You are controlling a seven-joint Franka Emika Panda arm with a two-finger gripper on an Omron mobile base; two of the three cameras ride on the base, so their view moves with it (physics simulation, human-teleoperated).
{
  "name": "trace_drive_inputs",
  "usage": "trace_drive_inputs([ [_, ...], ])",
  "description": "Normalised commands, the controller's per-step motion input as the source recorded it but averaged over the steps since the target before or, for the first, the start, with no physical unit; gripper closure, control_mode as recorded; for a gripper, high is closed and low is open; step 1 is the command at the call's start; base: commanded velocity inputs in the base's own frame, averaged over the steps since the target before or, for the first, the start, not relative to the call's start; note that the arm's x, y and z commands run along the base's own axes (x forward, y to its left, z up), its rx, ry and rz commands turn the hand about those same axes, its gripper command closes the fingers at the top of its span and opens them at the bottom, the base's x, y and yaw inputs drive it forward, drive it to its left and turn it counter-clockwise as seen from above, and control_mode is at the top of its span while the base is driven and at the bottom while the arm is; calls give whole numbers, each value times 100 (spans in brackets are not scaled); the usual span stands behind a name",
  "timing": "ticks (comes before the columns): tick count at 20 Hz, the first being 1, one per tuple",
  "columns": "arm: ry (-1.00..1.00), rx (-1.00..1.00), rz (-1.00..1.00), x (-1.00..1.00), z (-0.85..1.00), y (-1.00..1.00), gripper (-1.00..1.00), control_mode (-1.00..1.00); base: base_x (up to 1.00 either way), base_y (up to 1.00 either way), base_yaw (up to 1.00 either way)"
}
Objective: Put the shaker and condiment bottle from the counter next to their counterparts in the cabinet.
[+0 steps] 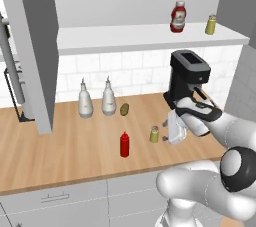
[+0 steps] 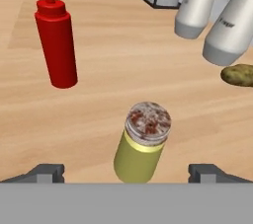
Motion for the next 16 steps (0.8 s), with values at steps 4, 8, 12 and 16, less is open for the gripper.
trace_drive_inputs([
  [4,0,0,2,4,-3,0,-100,-100,0,0,0],
  [8,0,0,0,3,-5,17,-100,-100,0,0,0],
  [12,0,0,0,1,-4,24,-100,-100,0,0,0],
  [16,0,0,0,0,-2,7,-100,-100,0,0,0],
])
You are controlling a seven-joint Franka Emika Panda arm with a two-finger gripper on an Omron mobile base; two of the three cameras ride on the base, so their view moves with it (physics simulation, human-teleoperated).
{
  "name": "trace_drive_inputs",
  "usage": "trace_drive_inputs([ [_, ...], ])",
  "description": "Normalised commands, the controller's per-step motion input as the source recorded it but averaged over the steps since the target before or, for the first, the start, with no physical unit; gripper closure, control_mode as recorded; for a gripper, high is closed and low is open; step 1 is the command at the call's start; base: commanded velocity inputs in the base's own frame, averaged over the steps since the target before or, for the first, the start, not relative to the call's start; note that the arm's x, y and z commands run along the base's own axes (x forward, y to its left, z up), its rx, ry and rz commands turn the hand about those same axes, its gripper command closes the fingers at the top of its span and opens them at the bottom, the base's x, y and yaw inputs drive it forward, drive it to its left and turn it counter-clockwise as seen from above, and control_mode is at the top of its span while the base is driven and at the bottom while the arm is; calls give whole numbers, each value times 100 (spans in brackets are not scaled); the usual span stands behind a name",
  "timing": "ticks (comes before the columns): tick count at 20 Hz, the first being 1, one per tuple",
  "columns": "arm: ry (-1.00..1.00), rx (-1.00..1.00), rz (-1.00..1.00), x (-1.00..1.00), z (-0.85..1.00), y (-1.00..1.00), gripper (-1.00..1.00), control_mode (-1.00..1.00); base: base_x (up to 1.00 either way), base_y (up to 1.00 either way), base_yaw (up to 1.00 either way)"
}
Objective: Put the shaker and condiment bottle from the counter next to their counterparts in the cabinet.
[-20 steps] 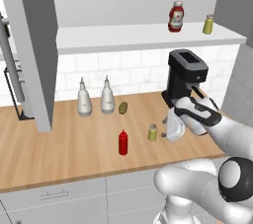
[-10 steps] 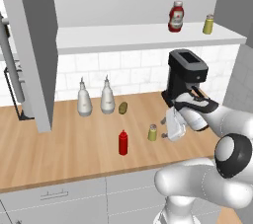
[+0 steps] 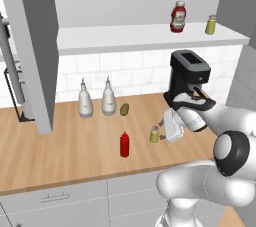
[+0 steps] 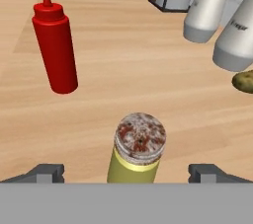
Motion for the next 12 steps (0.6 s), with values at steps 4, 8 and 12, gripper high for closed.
trace_drive_inputs([
  [4,0,0,0,0,-1,1,-100,-100,0,0,0],
  [8,0,0,0,0,-5,10,-100,-100,0,0,0],
  [12,0,0,0,5,-3,3,-100,-100,0,0,0],
])
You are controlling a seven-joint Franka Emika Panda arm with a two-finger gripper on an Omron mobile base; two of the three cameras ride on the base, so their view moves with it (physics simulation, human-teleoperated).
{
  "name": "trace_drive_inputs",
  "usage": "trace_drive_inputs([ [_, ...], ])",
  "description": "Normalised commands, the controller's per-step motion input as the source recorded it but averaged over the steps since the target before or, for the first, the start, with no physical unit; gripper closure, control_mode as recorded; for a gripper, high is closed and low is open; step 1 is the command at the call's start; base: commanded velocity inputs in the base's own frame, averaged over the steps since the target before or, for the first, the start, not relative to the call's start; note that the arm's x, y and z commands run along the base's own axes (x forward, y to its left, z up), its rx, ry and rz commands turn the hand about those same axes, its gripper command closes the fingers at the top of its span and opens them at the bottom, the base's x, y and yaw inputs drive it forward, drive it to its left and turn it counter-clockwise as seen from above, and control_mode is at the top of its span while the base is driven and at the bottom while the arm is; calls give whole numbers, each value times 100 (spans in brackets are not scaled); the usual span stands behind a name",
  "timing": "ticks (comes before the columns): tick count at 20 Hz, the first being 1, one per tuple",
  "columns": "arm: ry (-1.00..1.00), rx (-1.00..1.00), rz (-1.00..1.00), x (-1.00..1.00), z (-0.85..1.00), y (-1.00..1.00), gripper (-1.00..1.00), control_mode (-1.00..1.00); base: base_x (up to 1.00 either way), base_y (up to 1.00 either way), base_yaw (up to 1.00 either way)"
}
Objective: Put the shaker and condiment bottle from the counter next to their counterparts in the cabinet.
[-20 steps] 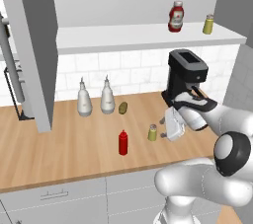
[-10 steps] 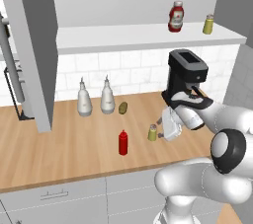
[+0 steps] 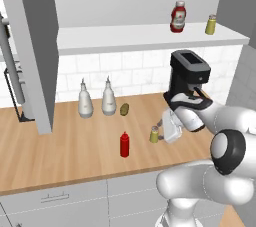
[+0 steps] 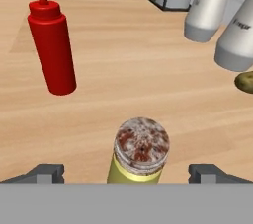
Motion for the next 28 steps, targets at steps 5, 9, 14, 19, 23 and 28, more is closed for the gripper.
trace_drive_inputs([
  [5,0,0,0,11,-4,1,-100,-100,0,0,0],
  [9,0,0,0,17,-9,4,-100,-100,0,0,0],
  [14,0,0,0,22,-8,3,-100,-100,0,0,0],
  [19,1,0,0,2,-17,16,-100,-100,0,0,0],
  [23,1,0,0,0,-16,15,100,-100,0,0,0],
  [28,0,0,0,1,-15,8,100,-100,0,0,0],
])
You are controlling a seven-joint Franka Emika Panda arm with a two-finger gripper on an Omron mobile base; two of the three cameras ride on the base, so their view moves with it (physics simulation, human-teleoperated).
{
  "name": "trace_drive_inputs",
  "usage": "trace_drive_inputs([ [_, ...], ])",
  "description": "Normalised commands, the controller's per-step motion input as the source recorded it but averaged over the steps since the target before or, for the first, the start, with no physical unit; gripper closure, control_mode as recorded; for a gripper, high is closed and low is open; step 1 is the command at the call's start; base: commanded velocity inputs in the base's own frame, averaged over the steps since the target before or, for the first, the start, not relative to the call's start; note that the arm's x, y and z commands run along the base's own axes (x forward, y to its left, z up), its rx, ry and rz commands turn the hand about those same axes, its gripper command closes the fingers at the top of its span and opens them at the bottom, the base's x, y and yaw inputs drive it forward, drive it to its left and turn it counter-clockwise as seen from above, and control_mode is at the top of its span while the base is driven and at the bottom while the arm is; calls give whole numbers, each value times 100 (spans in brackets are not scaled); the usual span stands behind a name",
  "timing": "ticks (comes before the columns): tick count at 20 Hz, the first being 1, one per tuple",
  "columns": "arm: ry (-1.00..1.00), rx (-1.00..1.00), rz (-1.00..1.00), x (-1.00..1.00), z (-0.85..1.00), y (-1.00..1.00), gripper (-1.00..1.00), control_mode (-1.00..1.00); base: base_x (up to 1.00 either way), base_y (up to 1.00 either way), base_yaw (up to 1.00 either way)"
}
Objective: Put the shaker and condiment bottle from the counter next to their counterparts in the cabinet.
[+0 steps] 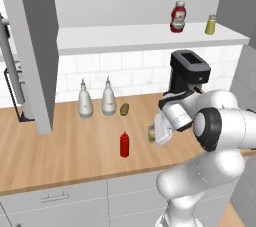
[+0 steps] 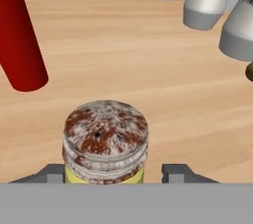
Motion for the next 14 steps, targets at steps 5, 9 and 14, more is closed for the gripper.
trace_drive_inputs([
  [5,-3,1,0,0,30,2,100,-100,0,0,0],
  [9,-1,10,-6,0,94,-8,100,-100,0,0,0],
  [14,0,15,-18,3,95,-18,100,-100,0,0,0],
])
